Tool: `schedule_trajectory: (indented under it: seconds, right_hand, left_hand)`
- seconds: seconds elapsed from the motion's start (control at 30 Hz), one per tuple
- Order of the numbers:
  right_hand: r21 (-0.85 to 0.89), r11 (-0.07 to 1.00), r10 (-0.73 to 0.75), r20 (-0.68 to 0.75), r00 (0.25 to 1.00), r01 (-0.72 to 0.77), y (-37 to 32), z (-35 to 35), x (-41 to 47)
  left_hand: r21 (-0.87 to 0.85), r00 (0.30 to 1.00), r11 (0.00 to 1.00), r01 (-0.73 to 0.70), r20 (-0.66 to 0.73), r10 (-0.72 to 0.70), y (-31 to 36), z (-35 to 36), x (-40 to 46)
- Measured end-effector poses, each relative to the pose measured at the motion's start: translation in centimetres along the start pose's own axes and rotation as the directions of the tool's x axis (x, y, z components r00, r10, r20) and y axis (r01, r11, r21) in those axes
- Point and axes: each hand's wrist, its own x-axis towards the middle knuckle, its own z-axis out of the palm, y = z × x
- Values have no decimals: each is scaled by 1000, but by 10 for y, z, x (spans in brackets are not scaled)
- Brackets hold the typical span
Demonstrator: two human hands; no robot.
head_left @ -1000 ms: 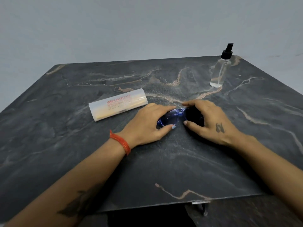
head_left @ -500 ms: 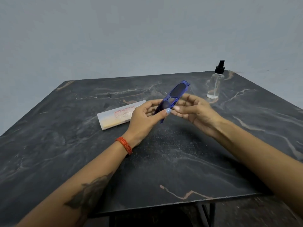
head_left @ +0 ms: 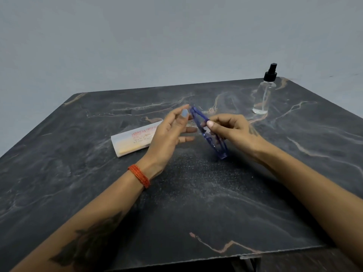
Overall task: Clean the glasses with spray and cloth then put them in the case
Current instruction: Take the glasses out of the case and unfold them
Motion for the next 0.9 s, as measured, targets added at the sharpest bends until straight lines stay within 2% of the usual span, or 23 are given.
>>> schedule_trajectory:
  seconds: [0.2,0.33,0.4,0.5,0.6,0.7,0.9]
  right_hand:
    - [-108,992,-51,82,995,59,-8,-3,-6]
    - [-119,990,-56,104,993,69,-12,-9,-9]
    - [-116,991,-48,125,991,63,-13,-11,-9]
    - [-131,991,18,203,979,9,-16,-18,-11]
    - [-147,985,125,272,954,-87,-20,-31,-12]
    - [-73,978,210,333,919,-197,-20,-43,-10]
    - [164,950,164,462,872,-266,-14,-53,-9]
  left_hand:
    - [188,999,981,-43,-4,45,-4,-6,1]
    - [466,984,869,-168,127,122,-8,-14,0]
    - [514,982,841,-168,162,97,-10,-16,0]
    - [462,983,882,-88,186,1,-8,-17,0]
    - [336,983,942,-11,177,-51,-4,-18,-1]
    - [196,981,979,47,174,-82,-2,-18,-1]
    - [-52,965,984,171,208,-157,-7,-24,5]
